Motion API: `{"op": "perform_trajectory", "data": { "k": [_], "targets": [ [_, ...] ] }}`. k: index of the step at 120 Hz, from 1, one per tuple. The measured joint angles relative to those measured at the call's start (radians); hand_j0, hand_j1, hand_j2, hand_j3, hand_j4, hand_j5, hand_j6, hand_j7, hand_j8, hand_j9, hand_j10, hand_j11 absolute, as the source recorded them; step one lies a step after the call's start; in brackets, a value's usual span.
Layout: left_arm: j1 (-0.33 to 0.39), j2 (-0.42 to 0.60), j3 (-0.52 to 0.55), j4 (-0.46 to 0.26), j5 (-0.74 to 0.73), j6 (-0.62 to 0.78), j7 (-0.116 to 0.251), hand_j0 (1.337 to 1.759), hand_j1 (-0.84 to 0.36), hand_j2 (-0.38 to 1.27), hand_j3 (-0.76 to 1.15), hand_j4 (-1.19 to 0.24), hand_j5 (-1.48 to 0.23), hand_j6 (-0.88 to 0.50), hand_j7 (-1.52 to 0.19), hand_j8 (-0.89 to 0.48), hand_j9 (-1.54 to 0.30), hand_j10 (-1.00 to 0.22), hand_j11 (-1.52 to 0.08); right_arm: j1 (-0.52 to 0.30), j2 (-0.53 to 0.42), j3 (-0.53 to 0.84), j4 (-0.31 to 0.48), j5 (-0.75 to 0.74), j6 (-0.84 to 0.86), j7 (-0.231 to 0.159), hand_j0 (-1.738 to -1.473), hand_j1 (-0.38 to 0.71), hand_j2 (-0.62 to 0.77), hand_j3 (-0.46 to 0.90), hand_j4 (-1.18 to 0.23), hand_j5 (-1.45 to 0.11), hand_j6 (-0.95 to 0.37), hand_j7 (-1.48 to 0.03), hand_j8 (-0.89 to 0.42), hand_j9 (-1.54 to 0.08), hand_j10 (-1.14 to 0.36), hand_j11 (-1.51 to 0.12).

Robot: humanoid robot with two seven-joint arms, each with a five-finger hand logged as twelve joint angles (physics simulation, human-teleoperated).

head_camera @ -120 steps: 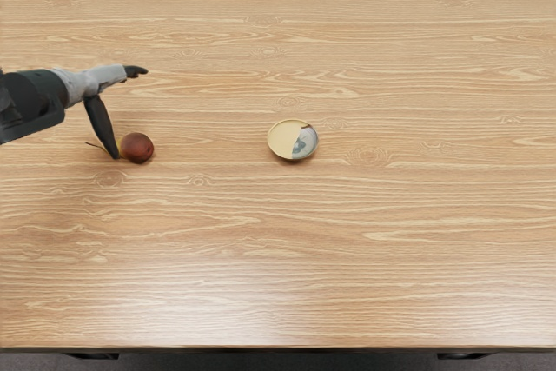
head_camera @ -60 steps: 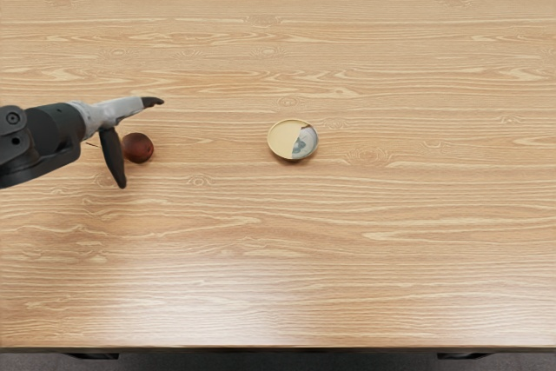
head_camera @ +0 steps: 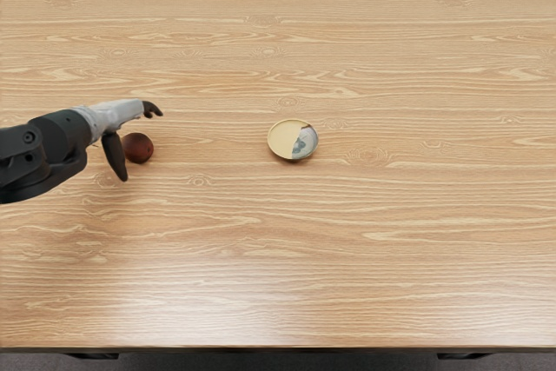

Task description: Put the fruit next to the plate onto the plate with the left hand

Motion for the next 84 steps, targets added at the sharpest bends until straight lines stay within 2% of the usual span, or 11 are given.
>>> {"op": "perform_trajectory", "data": {
  "k": [30,84],
  "targets": [
    [0.0,0.0,0.012,0.003,0.023,0.014,0.014,1.658,0.01,0.06,0.0,-0.29,-0.37,-0.29,-0.37,-0.29,-0.37,-0.29,-0.37,0.0,0.0,0.0,0.0,0.0,0.0,0.0,-1.658,-0.35,0.0,0.0,0.0,0.0,0.0,0.0,0.0,0.0,0.0,0.0],
    [0.032,-0.023,0.021,0.02,0.052,0.078,0.015,1.658,-0.03,0.07,0.0,-0.32,-0.41,-0.32,-0.41,-0.32,-0.41,-0.32,-0.41,0.0,0.0,-0.001,0.0,0.0,0.0,0.0,-1.658,-0.35,0.0,0.0,0.0,0.0,0.0,0.0,0.0,0.0,0.0,0.0]
  ]
}}
